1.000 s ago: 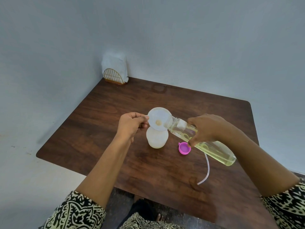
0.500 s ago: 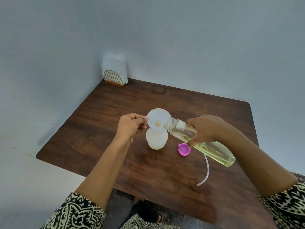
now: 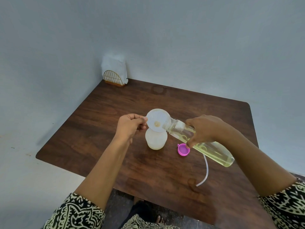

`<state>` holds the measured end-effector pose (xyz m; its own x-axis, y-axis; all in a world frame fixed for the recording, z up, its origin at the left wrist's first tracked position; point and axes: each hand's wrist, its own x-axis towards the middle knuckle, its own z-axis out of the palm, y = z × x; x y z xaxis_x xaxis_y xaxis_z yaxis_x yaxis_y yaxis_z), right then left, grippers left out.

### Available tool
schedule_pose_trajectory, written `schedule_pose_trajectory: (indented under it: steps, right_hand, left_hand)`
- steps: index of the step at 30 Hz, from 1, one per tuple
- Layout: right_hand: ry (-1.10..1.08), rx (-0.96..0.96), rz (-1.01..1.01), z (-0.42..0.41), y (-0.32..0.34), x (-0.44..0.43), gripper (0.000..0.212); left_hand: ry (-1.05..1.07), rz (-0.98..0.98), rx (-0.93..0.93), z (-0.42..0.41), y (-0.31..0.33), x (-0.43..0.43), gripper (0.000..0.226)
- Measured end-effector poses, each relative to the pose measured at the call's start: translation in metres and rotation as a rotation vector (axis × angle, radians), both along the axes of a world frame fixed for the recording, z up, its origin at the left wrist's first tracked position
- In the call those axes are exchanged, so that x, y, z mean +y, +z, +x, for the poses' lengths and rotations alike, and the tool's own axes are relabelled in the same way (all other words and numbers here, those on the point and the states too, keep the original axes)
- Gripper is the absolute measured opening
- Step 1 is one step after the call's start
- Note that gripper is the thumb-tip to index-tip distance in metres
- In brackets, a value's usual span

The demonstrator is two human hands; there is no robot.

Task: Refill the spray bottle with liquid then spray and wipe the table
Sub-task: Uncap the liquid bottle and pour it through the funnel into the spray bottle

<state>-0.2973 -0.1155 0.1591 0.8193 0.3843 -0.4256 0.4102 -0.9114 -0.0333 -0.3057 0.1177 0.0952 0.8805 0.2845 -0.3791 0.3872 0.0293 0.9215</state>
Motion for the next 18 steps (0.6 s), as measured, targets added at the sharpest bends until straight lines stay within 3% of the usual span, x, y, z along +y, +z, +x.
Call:
schedule_pose_trajectory:
  steps: [18]
  right_hand:
    - [-0.009,-0.008,-0.001,0.0019,-0.0009,-0.0004,0.047]
  left_hand:
    - [-0.002,0.001,-0.001,0.0009,-0.0006,0.0000,0.002]
